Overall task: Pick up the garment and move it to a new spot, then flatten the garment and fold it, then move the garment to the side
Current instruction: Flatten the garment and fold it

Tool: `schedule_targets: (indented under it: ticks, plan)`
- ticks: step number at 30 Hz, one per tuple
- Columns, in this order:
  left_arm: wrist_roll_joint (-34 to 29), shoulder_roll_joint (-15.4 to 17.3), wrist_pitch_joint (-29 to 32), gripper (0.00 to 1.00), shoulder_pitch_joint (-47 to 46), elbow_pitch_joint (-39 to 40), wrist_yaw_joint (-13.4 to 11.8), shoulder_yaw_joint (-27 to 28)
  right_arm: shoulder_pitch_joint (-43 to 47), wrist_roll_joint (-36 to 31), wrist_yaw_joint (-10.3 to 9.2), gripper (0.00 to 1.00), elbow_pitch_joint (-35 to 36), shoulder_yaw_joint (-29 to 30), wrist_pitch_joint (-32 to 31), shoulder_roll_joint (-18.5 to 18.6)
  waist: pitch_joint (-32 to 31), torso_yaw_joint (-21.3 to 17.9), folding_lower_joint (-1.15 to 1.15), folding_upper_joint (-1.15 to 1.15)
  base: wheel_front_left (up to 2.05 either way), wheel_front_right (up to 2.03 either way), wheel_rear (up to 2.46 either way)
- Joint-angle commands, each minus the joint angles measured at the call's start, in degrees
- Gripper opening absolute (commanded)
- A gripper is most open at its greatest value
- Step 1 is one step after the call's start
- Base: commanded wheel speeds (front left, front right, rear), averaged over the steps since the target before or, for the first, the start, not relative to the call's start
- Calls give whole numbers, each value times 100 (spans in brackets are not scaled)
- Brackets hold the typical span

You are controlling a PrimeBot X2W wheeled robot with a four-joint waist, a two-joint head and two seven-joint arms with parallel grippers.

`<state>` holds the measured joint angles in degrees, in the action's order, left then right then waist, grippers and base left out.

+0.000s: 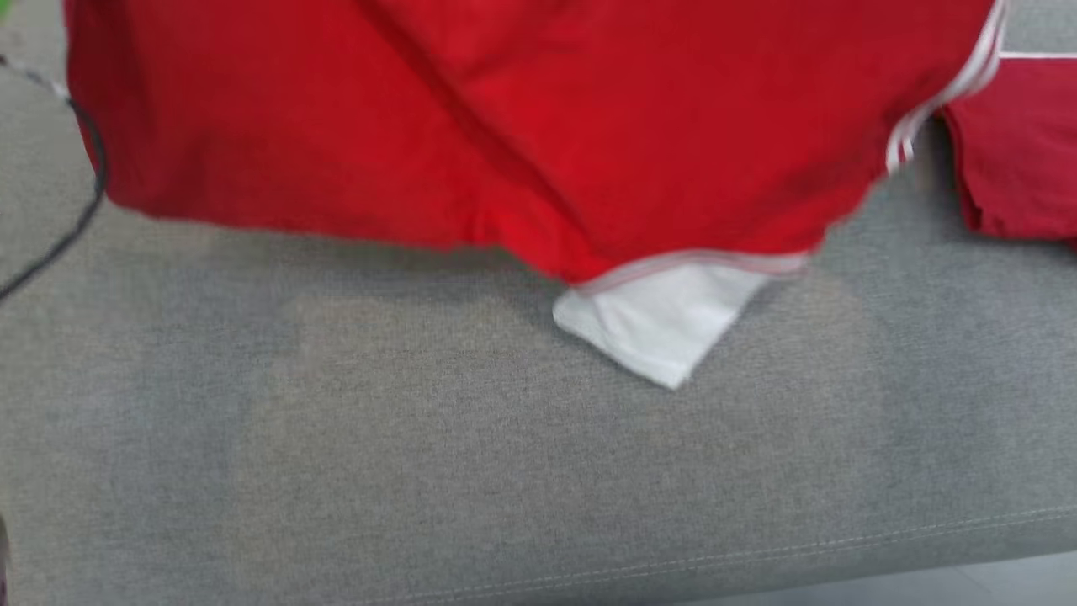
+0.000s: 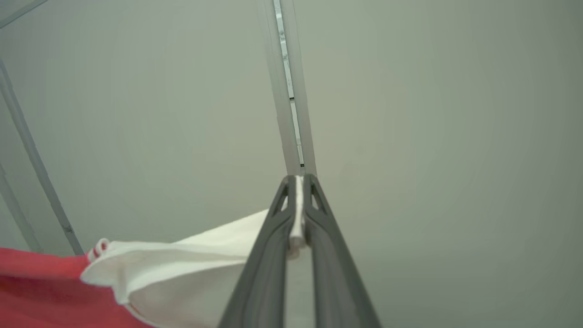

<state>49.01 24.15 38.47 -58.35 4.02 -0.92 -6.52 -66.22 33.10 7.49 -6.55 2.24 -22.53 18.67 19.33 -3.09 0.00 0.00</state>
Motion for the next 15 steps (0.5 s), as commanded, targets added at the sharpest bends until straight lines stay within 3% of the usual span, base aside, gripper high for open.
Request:
schedule_targets:
  ticks: [1,4,8,9,10,13,15]
  plan:
    - [-283,-53,-179,0,-533,-491,54,-101,-540,-316,-2,0,-350,-1,253,-184,1203,82,0,0,0,0,0]
    - [-773,-156,-807,0,-1713,-1513,90,-184,-1698,-957,-2,0,-1104,219,867,-651,1588,136,0,0,0,0,0]
    - [-1458,-299,-2248,0,-2747,-2644,255,-277,-2864,-1627,-5,0,-1804,438,2086,-1132,2000,207,0,0,0,0,0]
    - [-1458,-299,-2248,0,-2747,-2644,255,-277,-2864,-1627,-5,0,-1804,438,2086,-1132,2000,207,0,0,0,0,0]
    - [-1552,-416,-2923,0,-3028,-3141,407,-252,-3150,-1746,-6,0,-2139,344,2487,-1243,2096,232,0,0,0,0,0]
    - [-1669,-379,-3686,0,-3165,-3752,648,-378,-3237,-1647,-5,0,-2545,95,2811,-1284,2190,241,0,0,0,0,0]
    - [-1678,-373,-3868,0,-3072,-3941,716,-448,-3110,-1569,-5,0,-2630,-9,2891,-1233,2198,248,0,0,0,0,0]
